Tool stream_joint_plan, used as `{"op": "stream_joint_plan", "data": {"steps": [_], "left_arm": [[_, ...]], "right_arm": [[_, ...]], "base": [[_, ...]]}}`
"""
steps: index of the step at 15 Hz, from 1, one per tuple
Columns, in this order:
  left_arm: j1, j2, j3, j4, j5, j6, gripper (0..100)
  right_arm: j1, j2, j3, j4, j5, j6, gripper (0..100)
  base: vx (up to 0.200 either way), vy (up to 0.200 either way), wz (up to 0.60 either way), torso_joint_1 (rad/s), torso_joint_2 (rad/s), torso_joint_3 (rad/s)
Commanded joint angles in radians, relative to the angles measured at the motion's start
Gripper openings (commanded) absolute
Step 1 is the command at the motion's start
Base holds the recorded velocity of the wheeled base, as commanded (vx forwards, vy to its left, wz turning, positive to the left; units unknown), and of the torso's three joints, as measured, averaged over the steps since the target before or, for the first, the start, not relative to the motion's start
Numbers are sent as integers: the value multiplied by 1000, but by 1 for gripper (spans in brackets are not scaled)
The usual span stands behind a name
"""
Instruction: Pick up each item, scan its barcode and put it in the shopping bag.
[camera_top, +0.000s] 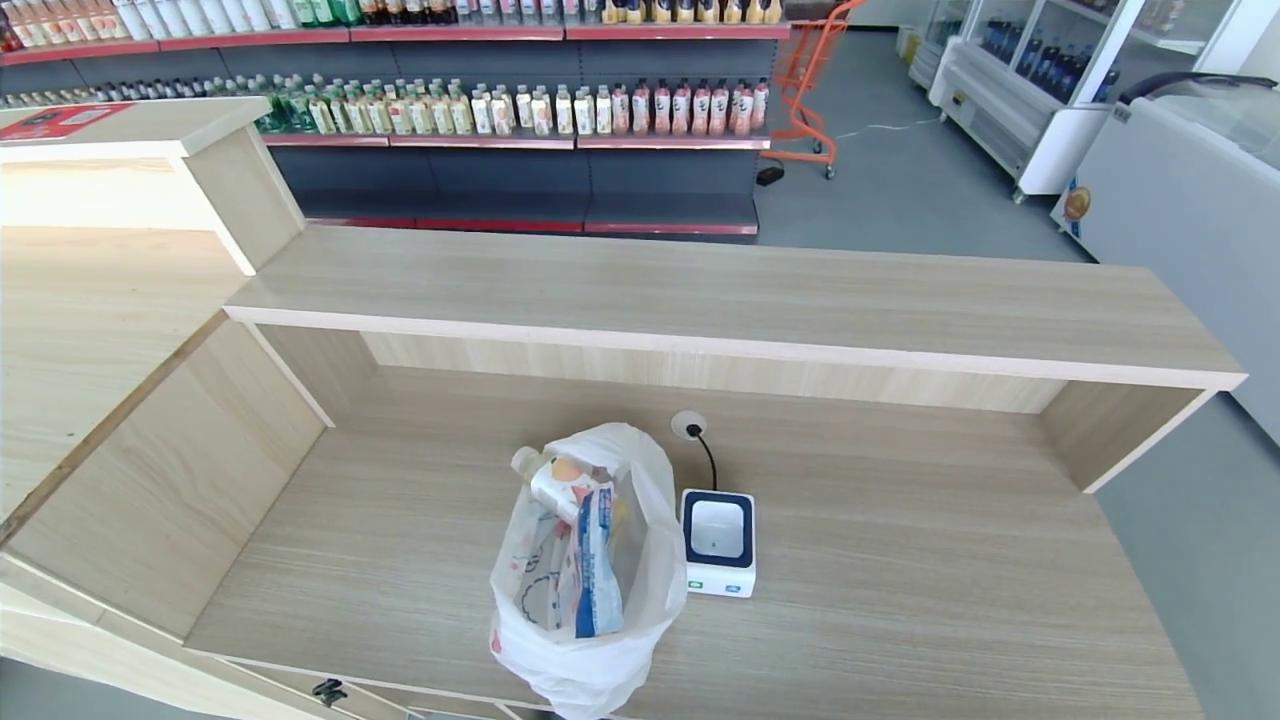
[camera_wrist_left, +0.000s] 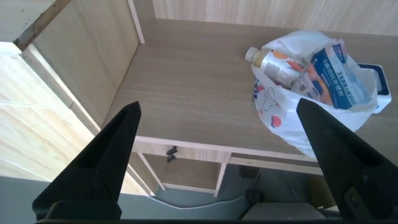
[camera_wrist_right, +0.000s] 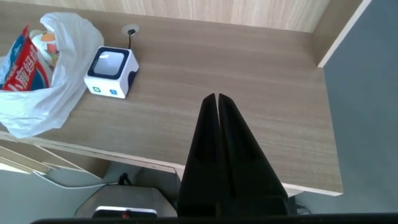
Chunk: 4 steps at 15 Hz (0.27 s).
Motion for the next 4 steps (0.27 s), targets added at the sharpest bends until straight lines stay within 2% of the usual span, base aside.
{"op": "stream_joint_plan", "data": {"steps": [1,4], "left_arm": [[0,1,0,0,0,0,100],[0,1,0,0,0,0,100]], "right_arm": [[0,4,0,0,0,-1,0],[0,4,0,0,0,-1,0]], "base": [[0,0,0,0,0,0],[0,0,0,0,0,0]]}}
